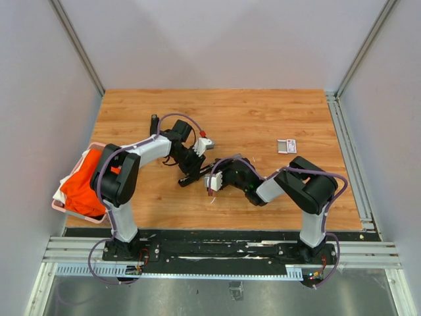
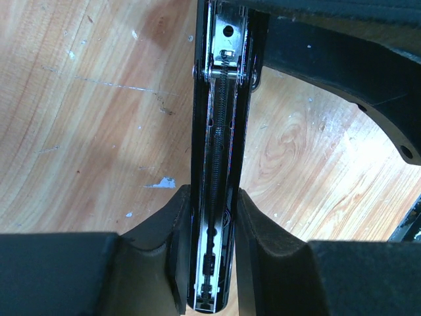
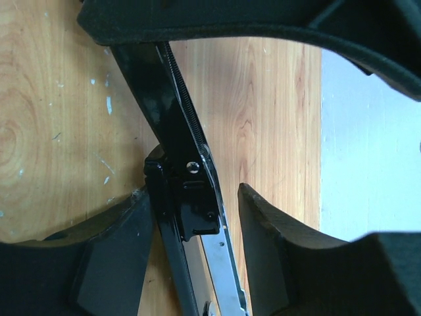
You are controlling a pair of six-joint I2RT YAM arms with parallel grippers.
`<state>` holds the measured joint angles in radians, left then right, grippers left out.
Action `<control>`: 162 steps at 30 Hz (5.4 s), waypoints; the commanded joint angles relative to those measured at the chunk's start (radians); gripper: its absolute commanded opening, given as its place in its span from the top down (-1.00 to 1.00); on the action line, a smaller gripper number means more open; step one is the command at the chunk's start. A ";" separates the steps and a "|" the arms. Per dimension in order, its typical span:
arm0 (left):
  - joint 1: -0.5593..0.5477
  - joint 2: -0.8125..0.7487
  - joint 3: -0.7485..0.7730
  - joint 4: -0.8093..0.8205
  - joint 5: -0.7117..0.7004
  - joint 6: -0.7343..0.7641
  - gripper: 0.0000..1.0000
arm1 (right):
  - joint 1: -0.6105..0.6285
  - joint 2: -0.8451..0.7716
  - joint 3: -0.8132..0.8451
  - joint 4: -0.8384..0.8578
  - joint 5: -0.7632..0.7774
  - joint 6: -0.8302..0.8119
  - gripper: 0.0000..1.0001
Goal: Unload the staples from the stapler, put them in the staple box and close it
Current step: Unload the staple at the center of the board.
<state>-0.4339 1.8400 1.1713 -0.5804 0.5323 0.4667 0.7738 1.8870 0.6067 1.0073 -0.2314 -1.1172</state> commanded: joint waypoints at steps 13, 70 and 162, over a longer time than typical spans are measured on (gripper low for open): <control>0.003 -0.018 0.019 0.002 0.069 -0.027 1.00 | 0.038 -0.003 0.036 0.058 -0.029 0.025 -0.09; 0.008 -0.015 0.019 -0.036 0.144 0.004 1.00 | 0.043 0.043 0.083 -0.025 0.047 -0.083 0.22; 0.311 -0.527 -0.157 0.025 -0.050 -0.019 -0.89 | -0.099 0.336 1.233 -2.252 -0.634 0.269 0.99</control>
<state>-0.1341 1.3369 1.0245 -0.5785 0.4797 0.4473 0.6930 2.1880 1.7802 -1.1549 -0.7898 -0.8600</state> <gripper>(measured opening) 0.942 0.357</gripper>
